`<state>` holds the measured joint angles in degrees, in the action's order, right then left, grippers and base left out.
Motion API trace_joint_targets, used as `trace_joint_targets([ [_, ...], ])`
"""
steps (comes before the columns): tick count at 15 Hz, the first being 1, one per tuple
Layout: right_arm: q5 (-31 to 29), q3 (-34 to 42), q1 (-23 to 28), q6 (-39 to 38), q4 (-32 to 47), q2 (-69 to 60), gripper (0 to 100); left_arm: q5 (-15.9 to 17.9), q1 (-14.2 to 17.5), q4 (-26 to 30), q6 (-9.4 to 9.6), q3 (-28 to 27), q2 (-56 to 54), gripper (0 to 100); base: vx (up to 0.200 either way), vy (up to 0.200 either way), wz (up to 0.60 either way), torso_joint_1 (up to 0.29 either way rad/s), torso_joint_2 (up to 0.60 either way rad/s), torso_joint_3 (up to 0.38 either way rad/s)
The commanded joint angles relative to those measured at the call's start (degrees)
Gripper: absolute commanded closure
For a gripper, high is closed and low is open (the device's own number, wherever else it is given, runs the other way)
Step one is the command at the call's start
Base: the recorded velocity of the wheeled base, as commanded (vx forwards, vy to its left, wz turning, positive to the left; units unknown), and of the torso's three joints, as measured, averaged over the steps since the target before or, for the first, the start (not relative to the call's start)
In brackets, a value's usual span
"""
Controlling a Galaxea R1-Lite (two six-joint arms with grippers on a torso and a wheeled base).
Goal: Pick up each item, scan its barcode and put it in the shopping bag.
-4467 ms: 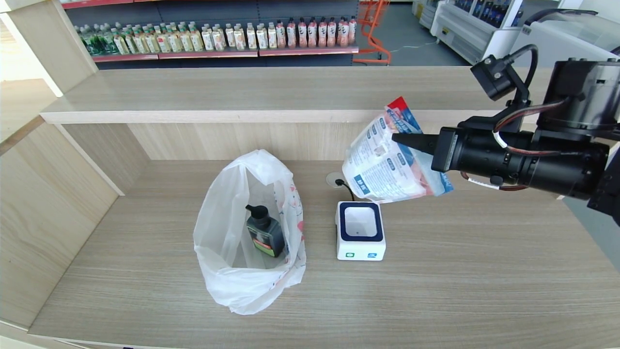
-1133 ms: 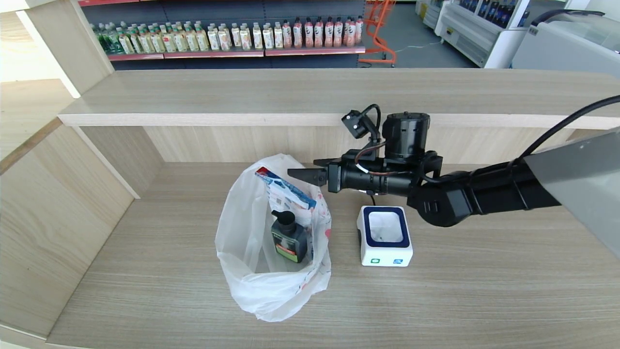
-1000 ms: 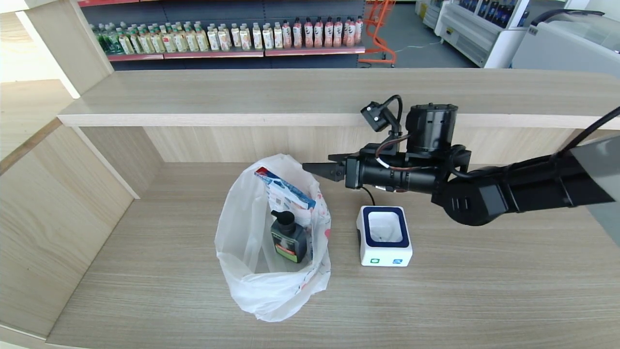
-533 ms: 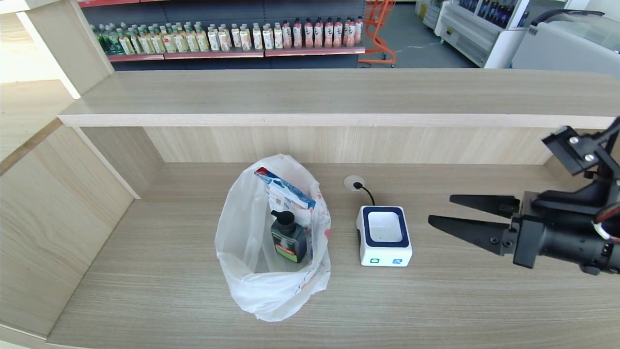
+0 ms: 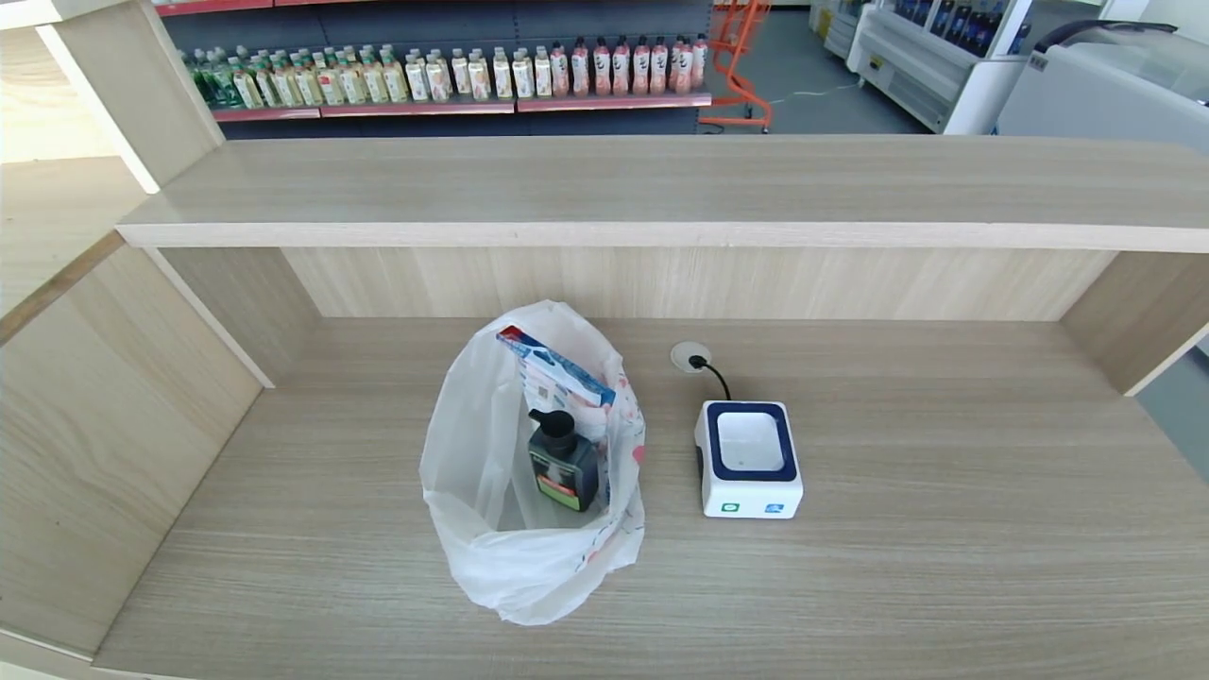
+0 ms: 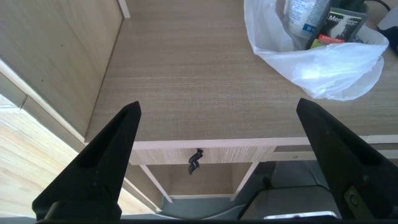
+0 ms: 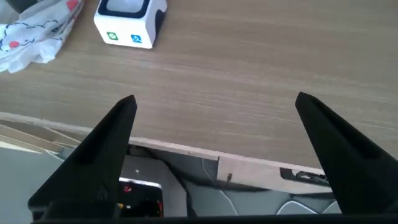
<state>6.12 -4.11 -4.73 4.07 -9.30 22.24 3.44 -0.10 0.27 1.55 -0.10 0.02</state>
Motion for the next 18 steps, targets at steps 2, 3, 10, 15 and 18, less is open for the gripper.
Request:
trace_joint_targets([
  [2,-2.43,4.11,4.82,0.23,8.25,-22.15,0,-0.01,0.01,0.0,0.03,0.01,0.06,0,0.0,0.0,0.0,0.0,0.0,0.0],
  [3,-2.6,4.11,4.82,-0.2,8.42,-22.24,0,-0.01,0.01,0.0,0.03,0.01,-0.02,0,0.0,0.0,0.0,0.0,0.0,0.0],
  [10,-2.69,4.11,4.82,-0.29,8.6,-22.24,100,-0.01,0.01,0.0,0.03,0.01,-0.02,0,0.0,0.0,0.0,0.0,0.0,0.0],
  [15,-2.69,4.11,4.82,-0.2,8.6,-22.24,100,-0.01,0.01,0.0,-0.14,0.01,0.06,0,0.0,0.0,0.0,0.0,0.0,0.0],
  [18,-2.69,4.11,4.82,-0.2,8.6,-22.24,100,-0.01,0.01,0.0,-0.05,0.01,-0.02,0,0.0,-0.2,0.0,0.005,0.0,0.001],
])
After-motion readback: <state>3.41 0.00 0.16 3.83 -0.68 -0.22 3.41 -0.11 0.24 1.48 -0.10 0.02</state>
